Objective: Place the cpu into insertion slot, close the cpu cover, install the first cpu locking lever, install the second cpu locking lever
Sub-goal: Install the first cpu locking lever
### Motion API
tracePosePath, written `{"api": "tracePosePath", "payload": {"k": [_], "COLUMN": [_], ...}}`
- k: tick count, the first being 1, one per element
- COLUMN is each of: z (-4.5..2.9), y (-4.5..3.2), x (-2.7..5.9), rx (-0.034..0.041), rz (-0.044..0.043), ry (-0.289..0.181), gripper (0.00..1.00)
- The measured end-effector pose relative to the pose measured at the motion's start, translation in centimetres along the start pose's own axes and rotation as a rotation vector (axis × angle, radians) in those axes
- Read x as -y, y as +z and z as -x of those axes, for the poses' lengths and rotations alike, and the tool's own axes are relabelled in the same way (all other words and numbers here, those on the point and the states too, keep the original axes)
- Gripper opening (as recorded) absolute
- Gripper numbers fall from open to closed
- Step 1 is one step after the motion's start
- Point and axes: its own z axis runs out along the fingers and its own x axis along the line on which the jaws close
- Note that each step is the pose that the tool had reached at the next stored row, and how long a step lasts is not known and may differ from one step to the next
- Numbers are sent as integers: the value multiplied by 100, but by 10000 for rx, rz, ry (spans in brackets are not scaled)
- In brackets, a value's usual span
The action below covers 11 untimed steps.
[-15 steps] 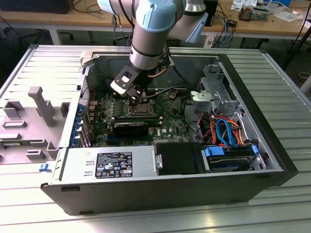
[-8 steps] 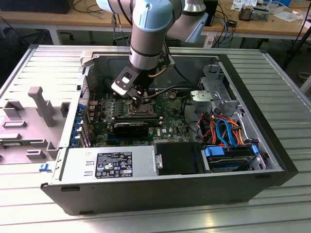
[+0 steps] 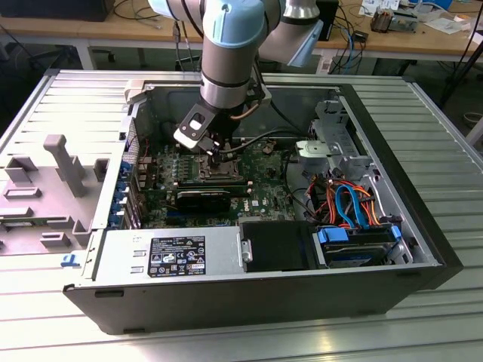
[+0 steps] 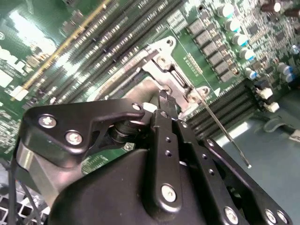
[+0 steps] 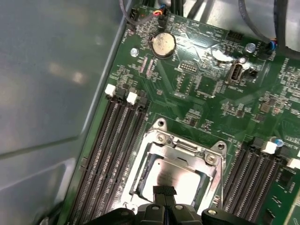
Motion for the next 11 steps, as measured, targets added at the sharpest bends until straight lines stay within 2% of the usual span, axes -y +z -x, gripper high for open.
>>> {"api": "tracePosePath", "payload": {"k": [2, 8, 11], "z": [0, 0, 0], "y": [1, 0, 0], "x": [0, 0, 0], "rx": [134, 140, 149], "rz": [-50, -55, -73], "ry": [13, -6, -192], "gripper": [11, 11, 11]}}
